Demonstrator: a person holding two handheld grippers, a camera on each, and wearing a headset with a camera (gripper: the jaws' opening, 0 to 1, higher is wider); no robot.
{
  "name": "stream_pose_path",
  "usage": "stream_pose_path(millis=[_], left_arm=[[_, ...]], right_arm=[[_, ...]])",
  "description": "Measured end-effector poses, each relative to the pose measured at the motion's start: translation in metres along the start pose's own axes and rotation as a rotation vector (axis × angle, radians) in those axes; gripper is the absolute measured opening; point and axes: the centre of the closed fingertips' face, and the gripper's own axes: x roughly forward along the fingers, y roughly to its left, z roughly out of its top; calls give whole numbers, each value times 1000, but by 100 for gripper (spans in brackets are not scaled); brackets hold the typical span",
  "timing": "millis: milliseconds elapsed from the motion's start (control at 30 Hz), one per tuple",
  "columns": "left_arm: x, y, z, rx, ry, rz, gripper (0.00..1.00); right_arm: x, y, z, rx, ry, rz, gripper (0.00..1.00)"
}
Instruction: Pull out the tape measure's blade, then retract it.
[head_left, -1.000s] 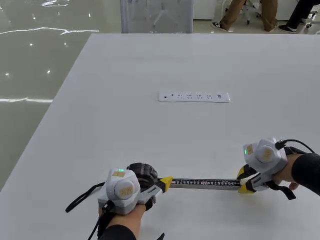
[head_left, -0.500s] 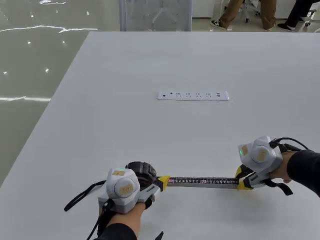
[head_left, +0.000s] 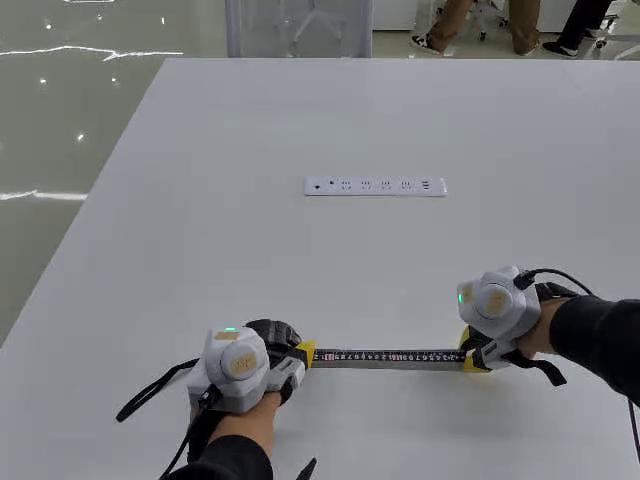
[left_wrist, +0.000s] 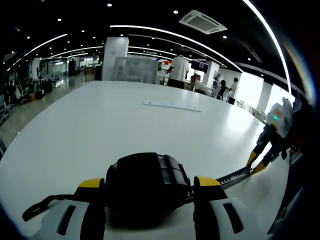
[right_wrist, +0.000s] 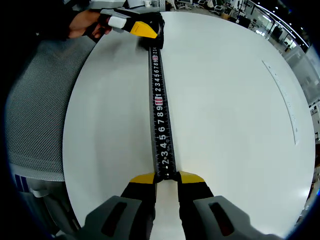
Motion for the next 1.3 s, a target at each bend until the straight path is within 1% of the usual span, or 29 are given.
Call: stream_pose_path(millis=[100,233,333,400,533,700,867,1033,1167,1300], left_arm=[[1,3,1,8,7,13,65],[2,2,0,15,10,9,65],[2,2,-1,15,33,8,64],[3,2,-2,19,43,9,63],[2,2,-2,22,46,8,63],[2,2,-3,19,53,0,62],[2,2,-3,16,59,-9,62],[1,2,-3,18,65,-17,62],[1,2,-3,16,68,-18,62],[2,2,-4,17,72,-21,62]], right_arm=[[0,-1,0,10,-2,0,12],[1,-2,0,27,-13,-1,12],[1,-1,0,44,-17,-4,12],[2,-1,1,36,-11,-1,12],[2,-1,0,20,-2,6,12],[1,-1,0,28,-30,5,12],[1,-2,1,60,-51,3,12],[2,0,3,27,-56,-14,11],[2,-1,4,52,-67,-11,11],[2,-1,5,52,-63,-11,11]])
